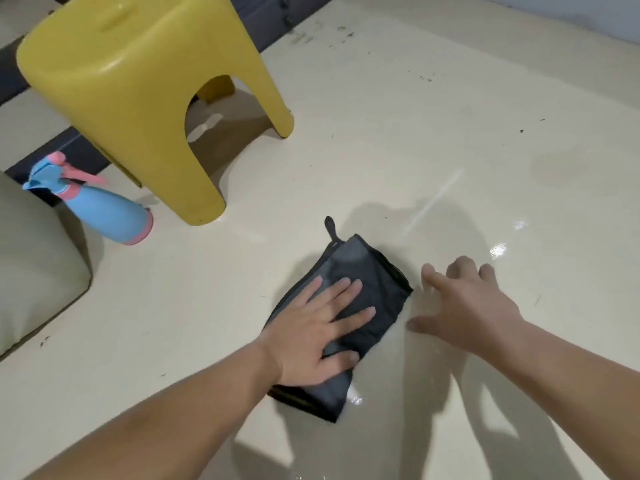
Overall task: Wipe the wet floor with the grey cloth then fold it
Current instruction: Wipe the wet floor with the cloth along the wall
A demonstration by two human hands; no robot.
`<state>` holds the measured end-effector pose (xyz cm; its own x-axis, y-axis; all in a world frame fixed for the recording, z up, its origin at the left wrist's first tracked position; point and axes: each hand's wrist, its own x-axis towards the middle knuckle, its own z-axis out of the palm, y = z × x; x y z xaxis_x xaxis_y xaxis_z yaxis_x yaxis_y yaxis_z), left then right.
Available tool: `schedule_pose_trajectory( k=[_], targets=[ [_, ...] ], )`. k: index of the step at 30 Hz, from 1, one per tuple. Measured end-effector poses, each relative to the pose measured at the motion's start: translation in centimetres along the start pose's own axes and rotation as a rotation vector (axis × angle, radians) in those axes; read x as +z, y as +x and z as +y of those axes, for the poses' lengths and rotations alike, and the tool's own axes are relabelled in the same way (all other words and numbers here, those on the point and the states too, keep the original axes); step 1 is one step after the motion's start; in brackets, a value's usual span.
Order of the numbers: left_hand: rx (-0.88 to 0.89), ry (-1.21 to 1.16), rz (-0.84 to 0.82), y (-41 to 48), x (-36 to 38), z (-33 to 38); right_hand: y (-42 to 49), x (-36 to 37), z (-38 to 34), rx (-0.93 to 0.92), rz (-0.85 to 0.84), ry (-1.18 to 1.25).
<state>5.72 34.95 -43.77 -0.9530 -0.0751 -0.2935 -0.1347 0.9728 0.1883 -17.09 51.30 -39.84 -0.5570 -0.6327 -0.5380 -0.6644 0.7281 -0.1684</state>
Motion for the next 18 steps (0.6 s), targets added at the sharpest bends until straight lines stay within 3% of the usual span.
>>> schedule_pose_trajectory(
  k=[2,4,6,9,13,18],
  targets=[
    [-0.121,0.065,0.001,1.3,-0.9,-3.3,0.3,-0.9,-0.6,0.015,-0.068,0.014],
    [-0.377,0.043,0.047,1.8,-1.4,-5.4,0.5,-2.0,-1.0,0.005,-0.136,0.005],
    [-0.636,-0.053,0.121,1.3,-1.1,-5.5,0.5,-2.9,-1.5,-0.005,-0.186,-0.007],
    [-0.846,-0.1,0.202,-0.7,0.4,-2.6,1.0,-3.0,-1.3,-0.01,-0.196,-0.001],
    [-0.896,-0.082,0.209,-4.3,3.2,3.5,0.8,-2.3,-0.7,-0.012,-0.229,-0.018],
    [-0.771,-0.085,0.205,-2.9,4.4,9.5,-1.0,-2.7,0.6,-0.001,-0.146,0.183]
  ],
)
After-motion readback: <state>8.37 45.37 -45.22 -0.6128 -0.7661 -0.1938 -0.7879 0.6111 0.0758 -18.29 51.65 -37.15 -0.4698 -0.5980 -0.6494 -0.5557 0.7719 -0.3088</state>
